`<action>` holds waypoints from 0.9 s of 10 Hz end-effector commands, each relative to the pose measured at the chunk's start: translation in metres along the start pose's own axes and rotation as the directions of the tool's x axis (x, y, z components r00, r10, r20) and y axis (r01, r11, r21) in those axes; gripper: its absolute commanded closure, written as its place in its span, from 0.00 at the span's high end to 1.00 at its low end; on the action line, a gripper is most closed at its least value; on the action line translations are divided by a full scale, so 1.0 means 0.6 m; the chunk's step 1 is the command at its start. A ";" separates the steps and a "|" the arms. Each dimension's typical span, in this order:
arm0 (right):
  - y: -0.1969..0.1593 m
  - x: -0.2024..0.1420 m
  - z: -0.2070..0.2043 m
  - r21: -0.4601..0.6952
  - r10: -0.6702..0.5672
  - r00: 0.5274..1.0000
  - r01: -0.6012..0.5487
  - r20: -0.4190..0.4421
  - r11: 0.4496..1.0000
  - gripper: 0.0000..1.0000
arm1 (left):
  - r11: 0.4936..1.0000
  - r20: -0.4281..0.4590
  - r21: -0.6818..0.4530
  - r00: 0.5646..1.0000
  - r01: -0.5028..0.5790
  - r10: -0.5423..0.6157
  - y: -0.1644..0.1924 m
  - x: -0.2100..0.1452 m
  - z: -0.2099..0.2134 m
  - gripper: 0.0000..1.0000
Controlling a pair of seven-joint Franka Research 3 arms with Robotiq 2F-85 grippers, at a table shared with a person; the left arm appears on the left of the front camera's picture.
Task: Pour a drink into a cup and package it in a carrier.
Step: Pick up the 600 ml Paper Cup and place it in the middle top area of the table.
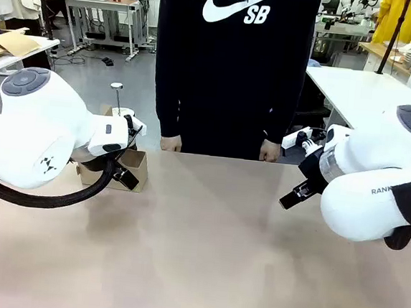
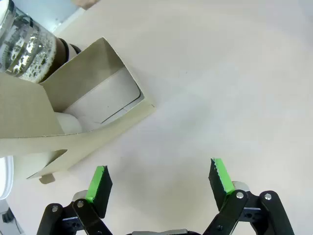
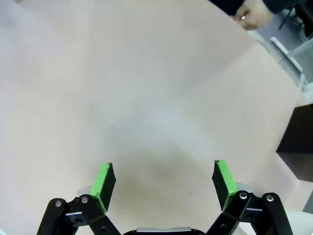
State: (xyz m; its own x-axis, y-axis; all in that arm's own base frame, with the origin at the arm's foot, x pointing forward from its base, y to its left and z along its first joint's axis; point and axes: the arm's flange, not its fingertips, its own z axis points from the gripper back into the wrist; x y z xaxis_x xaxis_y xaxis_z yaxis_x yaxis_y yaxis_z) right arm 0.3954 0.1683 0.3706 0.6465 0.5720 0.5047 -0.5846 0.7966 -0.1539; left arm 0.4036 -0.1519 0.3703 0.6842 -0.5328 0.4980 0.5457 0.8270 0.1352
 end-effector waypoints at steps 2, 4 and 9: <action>0.000 0.000 0.000 0.000 0.000 1.000 0.000 0.000 1.000 1.00 | 1.000 0.000 0.000 1.000 0.000 0.000 0.000 0.000 0.000 1.00; 0.000 0.000 0.000 0.000 0.000 1.000 0.000 0.000 1.000 1.00 | 1.000 0.000 0.000 1.000 0.000 0.000 0.000 0.000 0.000 1.00; 0.000 0.000 0.000 0.000 0.001 1.000 -0.001 0.000 1.000 1.00 | 1.000 0.000 0.000 1.000 0.000 0.000 0.000 0.000 0.000 1.00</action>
State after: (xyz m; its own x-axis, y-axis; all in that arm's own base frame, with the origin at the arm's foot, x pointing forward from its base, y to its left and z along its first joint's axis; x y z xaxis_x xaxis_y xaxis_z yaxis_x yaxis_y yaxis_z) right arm 0.3954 0.1684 0.3705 0.6462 0.5728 0.5043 -0.5851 0.7961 -0.1545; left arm 0.4034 -0.1523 0.3703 0.6838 -0.5333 0.4980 0.5463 0.8266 0.1351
